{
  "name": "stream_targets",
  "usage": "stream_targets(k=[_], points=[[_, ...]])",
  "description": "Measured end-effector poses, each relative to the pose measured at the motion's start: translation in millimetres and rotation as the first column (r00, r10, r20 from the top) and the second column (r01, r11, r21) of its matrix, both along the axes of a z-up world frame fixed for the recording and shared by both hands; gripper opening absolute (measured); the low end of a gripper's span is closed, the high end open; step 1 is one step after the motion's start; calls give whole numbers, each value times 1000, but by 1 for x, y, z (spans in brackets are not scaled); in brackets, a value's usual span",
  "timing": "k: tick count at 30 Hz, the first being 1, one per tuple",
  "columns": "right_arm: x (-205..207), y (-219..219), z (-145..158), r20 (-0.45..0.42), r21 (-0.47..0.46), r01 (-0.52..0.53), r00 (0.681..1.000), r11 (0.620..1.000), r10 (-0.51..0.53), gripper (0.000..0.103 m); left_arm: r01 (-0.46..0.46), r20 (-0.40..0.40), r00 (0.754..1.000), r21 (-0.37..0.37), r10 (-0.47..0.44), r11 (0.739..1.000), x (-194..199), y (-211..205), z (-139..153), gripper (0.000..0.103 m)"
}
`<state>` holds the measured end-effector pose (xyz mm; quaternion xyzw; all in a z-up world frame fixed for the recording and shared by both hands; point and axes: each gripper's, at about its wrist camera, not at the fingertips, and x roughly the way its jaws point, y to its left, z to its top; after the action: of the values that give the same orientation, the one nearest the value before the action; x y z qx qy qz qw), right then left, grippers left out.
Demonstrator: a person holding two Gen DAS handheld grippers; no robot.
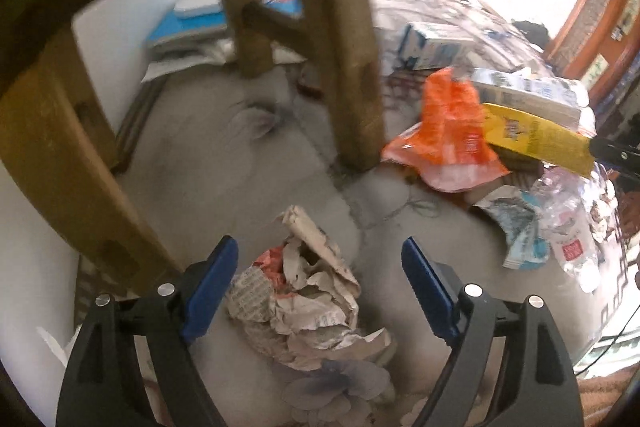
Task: Collect trash
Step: 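Grasp the yellow juice box with the right tool while the left tool grasps crumpled newspaper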
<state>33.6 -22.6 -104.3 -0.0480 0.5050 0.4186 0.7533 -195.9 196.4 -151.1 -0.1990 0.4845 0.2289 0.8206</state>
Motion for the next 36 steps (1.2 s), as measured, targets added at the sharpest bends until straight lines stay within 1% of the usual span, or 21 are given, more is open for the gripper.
stream_targets(k=[2,4,5,6,7,8,9,11,14,16,17,19,21,23,25,28,31,34,36], points=[[1,1,-1,1,-2,1,1000,1000,-1,89,-6,-13,1000,-12,6,1000,2,3,-7,83],[2,4,-2,-2,-8,-4,1000,1000,4,90,12,-39,999,-21,-12,1000,9,4,-15,82],[3,6,-3,-3,-15,-10,1000,1000,9,90,16,-46,999,-41,-18,999,13,3,-19,70],[3,9,-4,-5,-20,-16,1000,1000,16,90,15,-48,999,-52,-17,999,14,3,-21,43],[3,10,-4,-6,-22,-21,1000,1000,21,90,13,-49,999,-67,-16,998,16,3,-21,42],[3,12,-5,-5,-25,-26,1000,999,26,90,10,-36,999,-73,-13,997,18,2,-19,37],[4,14,-6,-5,-28,-28,1000,999,28,90,16,-25,1000,-81,-18,997,20,1,-18,36],[7,17,-10,-13,-33,-29,999,999,29,90,37,0,999,-80,-37,996,23,-5,-12,35],[11,20,-17,-45,-27,-41,998,999,39,89,99,57,994,-50,-96,994,34,-24,8,35],[11,18,-16,-60,3,-49,997,999,49,66,138,98,986,-37,-134,990,43,-36,21,35],[11,17,-14,-69,17,-52,996,999,53,66,150,114,983,-32,-146,988,47,-40,27,35],[7,14,-7,-43,20,-56,997,998,57,66,170,152,975,-27,-164,985,58,-45,40,35],[4,7,4,-41,52,-61,997,997,63,65,186,188,966,-24,-178,982,71,-53,51,35],[1,-4,20,-25,87,-53,998,995,56,65,200,219,957,-20,-191,980,79,-58,63,35],[0,-20,38,0,124,-36,999,992,36,65,217,242,948,-17,-207,976,93,-62,69,35],[4,-47,60,32,173,22,999,985,-28,65,242,257,938,-7,-232,970,107,-72,79,35],[13,-80,79,63,210,100,991,972,-115,65,274,265,928,-10,-262,962,122,-89,86,36],[26,-106,90,97,230,150,980,961,-176,65,292,271,920,10,-284,956,129,-104,93,36],[34,-122,91,112,231,173,973,957,-203,65,284,280,919,11,-276,959,141,-115,98,36]])
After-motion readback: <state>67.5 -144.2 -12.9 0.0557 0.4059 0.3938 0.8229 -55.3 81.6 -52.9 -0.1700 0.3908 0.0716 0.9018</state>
